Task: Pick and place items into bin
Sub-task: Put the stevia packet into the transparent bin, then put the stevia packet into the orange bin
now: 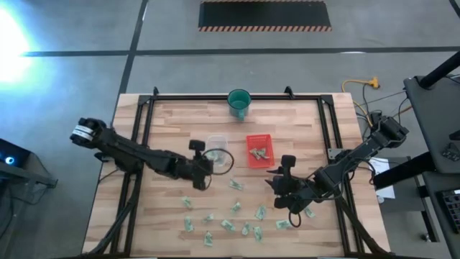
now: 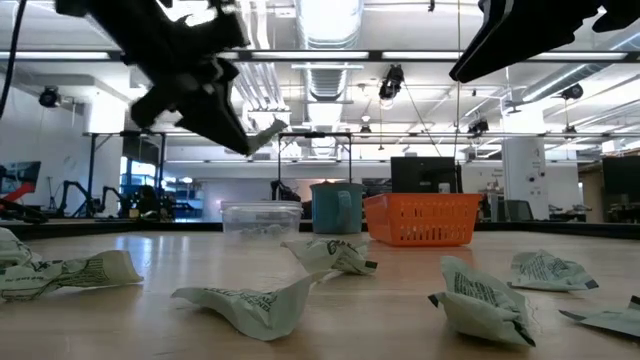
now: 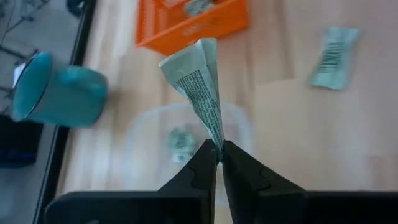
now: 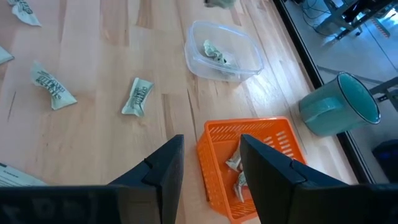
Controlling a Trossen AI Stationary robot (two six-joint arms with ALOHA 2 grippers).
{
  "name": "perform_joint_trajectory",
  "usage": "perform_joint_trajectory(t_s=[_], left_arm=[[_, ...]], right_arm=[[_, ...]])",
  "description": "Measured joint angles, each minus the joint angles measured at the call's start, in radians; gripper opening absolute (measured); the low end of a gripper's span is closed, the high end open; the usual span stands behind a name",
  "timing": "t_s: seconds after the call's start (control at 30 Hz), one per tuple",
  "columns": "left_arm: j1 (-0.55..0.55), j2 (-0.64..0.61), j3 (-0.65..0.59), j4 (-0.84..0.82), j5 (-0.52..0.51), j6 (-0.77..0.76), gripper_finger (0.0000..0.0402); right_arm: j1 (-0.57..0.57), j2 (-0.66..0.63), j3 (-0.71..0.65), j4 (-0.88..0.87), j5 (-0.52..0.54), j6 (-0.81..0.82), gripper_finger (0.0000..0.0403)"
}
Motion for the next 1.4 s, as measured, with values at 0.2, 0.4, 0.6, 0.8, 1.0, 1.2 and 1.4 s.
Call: perform_joint_trajectory(t_s=[0.2, 0.4, 0.6, 0.8, 1.0, 1.2, 1.4], left_arm=[[0.117, 0.03, -0.003, -0.002, 0.001, 0.025, 0.0006], [0.175, 0.076, -0.003, 0.01, 0.001, 0.025, 0.0006], [0.179, 0.099, -0.003, 0.02, 0.003, 0.025, 0.0006], [0.179, 0.098, -0.003, 0.025, 0.003, 0.04, 0.0017], [0.178, 0.098, -0.003, 0.029, 0.003, 0.043, 0.0073], [0.178, 0.083, -0.003, 0.028, 0.003, 0.042, 0.0113], [0.143, 0.027, -0.003, -0.001, 0.003, 0.04, 0.0118]], right_arm=[[0.0, 0.0, 0.0, 0.0, 0.001, 0.0, 0.0148], [0.0, 0.0, 0.0, 0.0, 0.001, -0.001, 0.0148], [0.0, 0.0, -0.003, 0.0, 0.002, 0.0, 0.0148], [0.0, 0.0, -0.003, 0.002, 0.002, 0.0, 0.0148], [0.0, 0.0, -0.003, 0.007, 0.002, 0.0, 0.0148], [-0.002, 0.0, -0.025, 0.129, 0.001, -0.021, 0.0148], [-0.033, 0.0, -0.083, 0.37, -0.153, -0.188, 0.0148]])
